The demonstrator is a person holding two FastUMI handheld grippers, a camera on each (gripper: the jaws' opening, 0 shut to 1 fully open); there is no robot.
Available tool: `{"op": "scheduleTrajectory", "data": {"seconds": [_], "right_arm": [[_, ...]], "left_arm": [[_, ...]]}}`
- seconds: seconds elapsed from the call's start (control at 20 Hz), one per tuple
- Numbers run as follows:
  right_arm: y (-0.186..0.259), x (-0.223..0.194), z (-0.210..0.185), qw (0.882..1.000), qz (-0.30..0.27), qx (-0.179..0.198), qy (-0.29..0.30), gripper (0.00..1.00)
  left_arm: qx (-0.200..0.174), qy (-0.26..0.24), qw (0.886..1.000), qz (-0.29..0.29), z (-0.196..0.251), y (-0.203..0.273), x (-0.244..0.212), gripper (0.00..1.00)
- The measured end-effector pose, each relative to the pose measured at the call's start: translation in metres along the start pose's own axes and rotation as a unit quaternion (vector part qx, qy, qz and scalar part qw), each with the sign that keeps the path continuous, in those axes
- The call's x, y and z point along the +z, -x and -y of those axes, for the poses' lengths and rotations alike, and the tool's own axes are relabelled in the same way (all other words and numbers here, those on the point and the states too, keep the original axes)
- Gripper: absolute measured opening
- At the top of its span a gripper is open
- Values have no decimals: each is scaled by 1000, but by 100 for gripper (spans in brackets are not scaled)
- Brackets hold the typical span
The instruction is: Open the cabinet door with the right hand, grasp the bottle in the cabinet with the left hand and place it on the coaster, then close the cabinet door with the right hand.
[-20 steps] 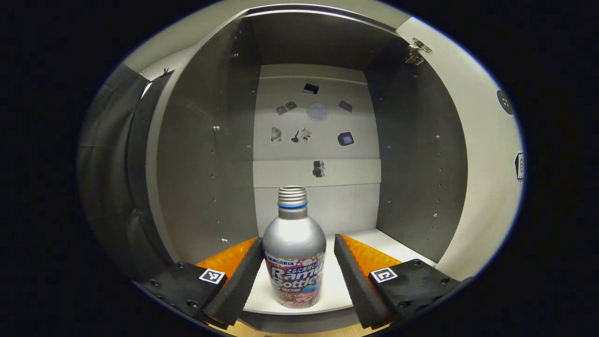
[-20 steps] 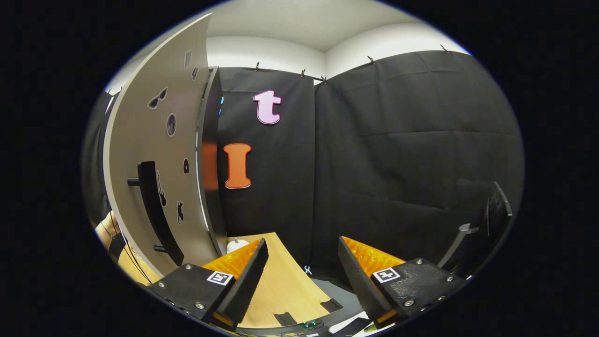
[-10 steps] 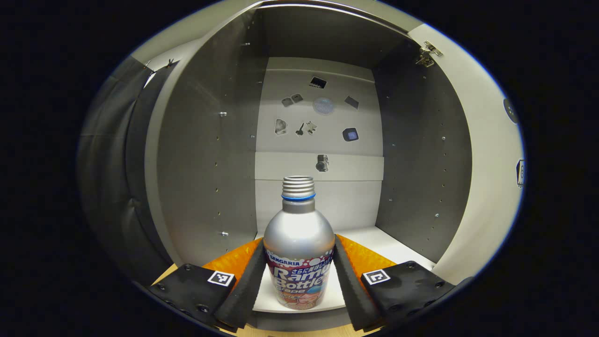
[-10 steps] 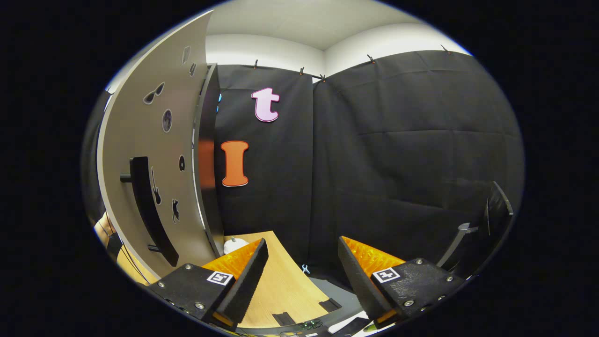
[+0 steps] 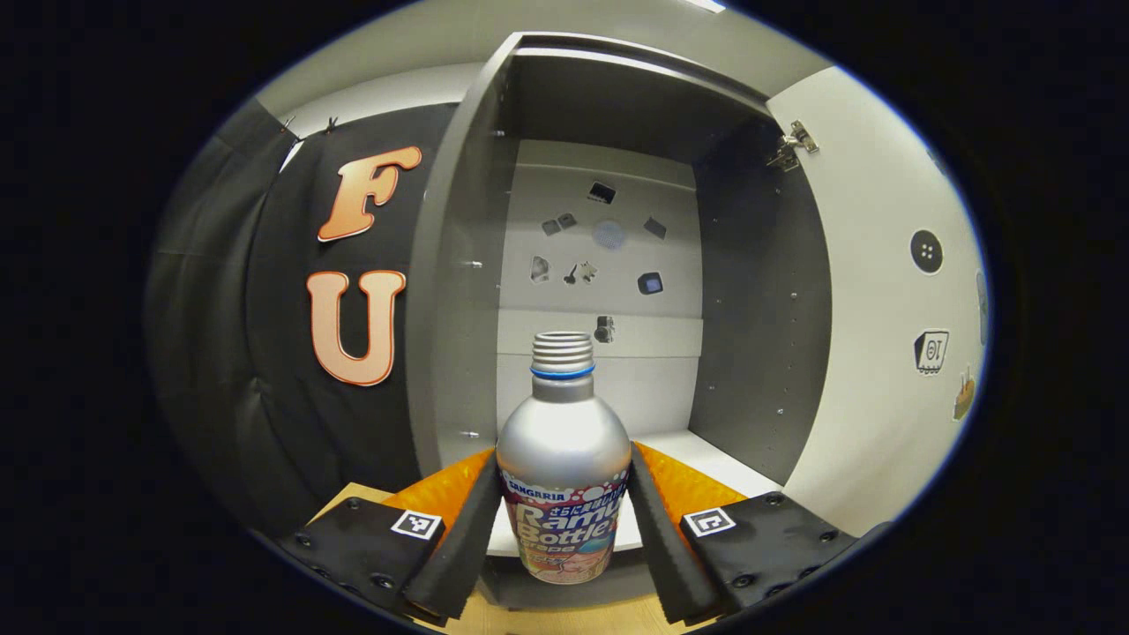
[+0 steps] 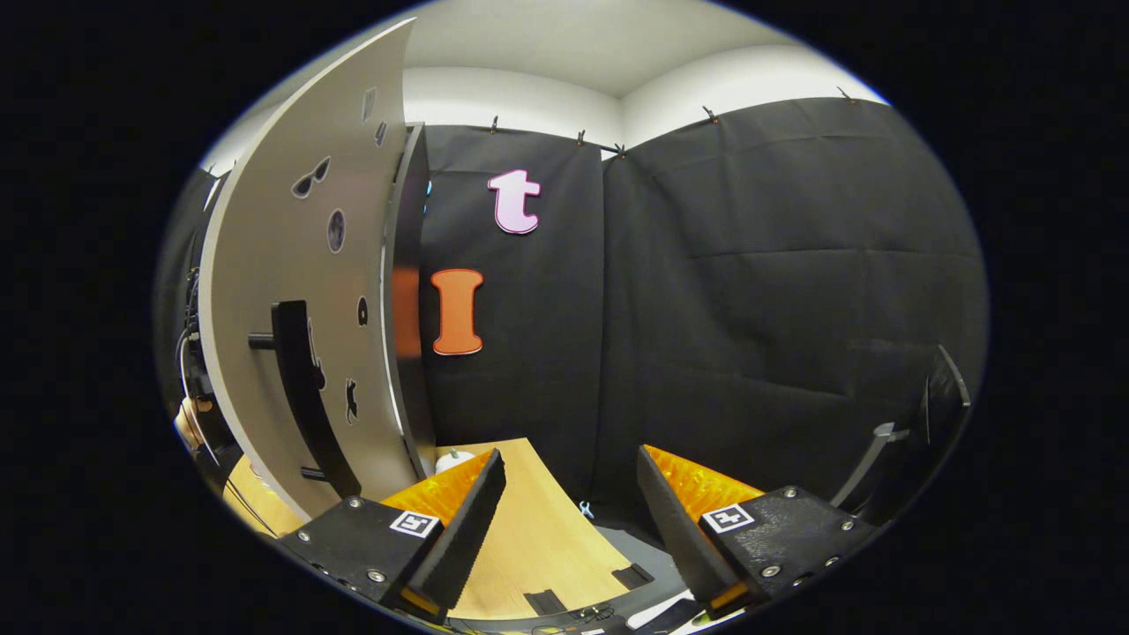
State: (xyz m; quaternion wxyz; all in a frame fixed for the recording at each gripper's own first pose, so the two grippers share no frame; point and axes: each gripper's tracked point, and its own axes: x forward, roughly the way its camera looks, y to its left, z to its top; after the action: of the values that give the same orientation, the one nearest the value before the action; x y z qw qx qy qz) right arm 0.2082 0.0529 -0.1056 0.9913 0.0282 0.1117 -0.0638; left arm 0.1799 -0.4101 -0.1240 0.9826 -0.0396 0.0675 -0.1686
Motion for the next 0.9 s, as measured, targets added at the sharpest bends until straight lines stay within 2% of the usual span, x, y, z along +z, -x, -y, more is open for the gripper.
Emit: {"op": "scheduleTrajectory", "data": {"seconds": [0.25, 0.3, 0.4, 0.5, 0.55, 0.6, 0.65, 0.75, 0.8, 0.85, 0.9], "right_arm": [[4, 0, -7, 1000, -1, 18, 0, 98], [4, 0, -8, 1000, -1, 21, 0, 93], [6, 1, -10, 1000, -1, 27, 1, 93], [8, 1, -12, 999, 2, 32, 3, 93], [9, 2, -13, 999, 3, 34, 3, 98], [10, 2, -14, 999, 4, 36, 3, 98], [10, 3, -14, 999, 4, 38, 4, 93], [12, 3, -15, 999, 4, 39, 5, 93], [13, 3, -16, 999, 4, 40, 6, 98], [14, 4, -15, 999, 3, 41, 7, 98], [16, 3, -15, 999, 2, 42, 8, 93]], "left_arm": [[13, -27, 1000, 10, -26, 44, 3, 82], [16, -32, 999, 9, -31, 52, 0, 84], [21, -37, 999, 4, -41, 67, -8, 87], [25, -36, 999, 0, -49, 80, -16, 83], [29, -36, 999, -3, -55, 87, -21, 83], [33, -35, 999, -5, -61, 93, -25, 87], [37, -33, 999, -8, -66, 99, -31, 87], [40, -23, 999, -15, -76, 113, -45, 87], [42, -17, 999, -20, -80, 119, -53, 83], [44, -12, 999, -23, -86, 125, -61, 83], [45, -7, 999, -24, -91, 131, -69, 85]]}}
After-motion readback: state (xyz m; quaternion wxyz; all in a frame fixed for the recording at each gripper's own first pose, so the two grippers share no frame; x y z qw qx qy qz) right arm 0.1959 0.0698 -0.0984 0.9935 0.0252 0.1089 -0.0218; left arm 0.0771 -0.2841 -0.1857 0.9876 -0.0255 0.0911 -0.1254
